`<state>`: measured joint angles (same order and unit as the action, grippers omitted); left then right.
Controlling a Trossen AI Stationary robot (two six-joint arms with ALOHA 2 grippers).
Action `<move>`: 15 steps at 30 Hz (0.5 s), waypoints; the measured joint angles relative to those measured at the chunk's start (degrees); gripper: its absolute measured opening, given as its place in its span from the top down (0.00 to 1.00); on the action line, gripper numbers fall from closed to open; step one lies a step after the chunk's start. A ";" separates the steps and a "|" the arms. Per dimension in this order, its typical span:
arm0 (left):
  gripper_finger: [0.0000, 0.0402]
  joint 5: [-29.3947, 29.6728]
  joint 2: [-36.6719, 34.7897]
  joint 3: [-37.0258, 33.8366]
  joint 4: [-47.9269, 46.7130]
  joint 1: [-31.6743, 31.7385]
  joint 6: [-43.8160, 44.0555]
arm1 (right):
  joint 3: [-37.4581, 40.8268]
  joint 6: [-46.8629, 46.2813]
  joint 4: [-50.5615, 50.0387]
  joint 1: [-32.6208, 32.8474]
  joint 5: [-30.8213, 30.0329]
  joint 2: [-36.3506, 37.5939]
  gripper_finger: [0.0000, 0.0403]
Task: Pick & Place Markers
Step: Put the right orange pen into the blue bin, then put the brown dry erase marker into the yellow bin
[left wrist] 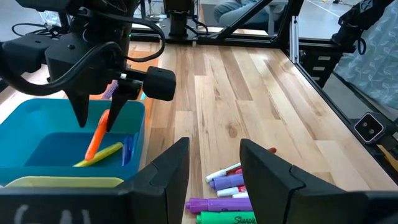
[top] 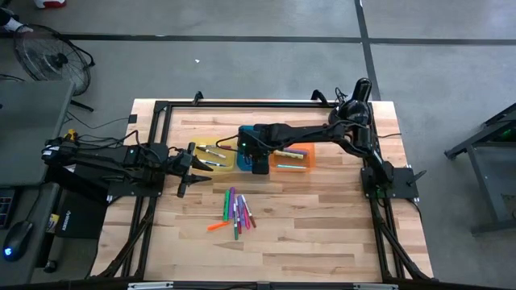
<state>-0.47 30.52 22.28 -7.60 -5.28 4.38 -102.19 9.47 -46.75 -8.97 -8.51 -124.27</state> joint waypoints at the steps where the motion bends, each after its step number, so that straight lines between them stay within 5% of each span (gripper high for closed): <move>1: 0.66 0.00 0.00 0.00 0.00 0.00 0.00 | 0.00 0.00 -0.10 0.00 0.02 0.00 0.62; 15: 0.66 0.00 0.01 0.00 -0.02 0.00 0.00 | -0.02 0.00 -0.14 0.00 -1.00 0.00 0.42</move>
<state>-0.47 30.52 22.28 -7.62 -5.28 4.38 -102.21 9.47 -46.89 -8.97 -9.51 -124.27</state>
